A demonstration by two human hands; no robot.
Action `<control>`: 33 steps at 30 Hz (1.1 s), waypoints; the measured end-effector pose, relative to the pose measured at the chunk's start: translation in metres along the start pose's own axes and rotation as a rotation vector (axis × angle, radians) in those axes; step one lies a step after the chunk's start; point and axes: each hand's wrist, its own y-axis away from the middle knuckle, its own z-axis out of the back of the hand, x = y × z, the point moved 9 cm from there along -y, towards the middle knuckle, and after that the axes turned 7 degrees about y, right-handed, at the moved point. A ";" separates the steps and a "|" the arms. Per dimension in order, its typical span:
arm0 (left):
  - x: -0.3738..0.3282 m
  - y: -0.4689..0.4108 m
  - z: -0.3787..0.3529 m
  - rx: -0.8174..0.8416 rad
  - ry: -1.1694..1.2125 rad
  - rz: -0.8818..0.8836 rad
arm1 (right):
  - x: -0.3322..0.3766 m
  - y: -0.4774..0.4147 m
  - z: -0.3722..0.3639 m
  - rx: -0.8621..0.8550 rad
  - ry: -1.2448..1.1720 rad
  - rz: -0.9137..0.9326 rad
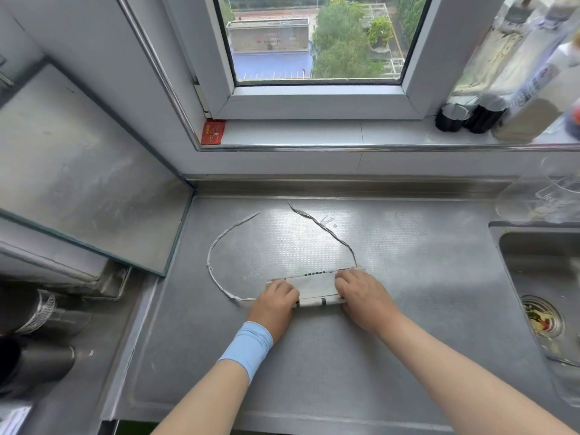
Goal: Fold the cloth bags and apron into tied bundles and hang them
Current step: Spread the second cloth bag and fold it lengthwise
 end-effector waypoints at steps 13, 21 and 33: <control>0.037 -0.012 0.006 0.168 0.130 0.377 | -0.036 -0.019 -0.002 0.238 -0.148 -0.222; 0.042 -0.019 0.007 0.174 -0.048 0.435 | -0.049 -0.036 0.001 0.345 -0.199 -0.411; -0.005 -0.017 -0.040 0.373 -0.263 0.124 | 0.014 -0.023 -0.024 0.259 0.045 0.024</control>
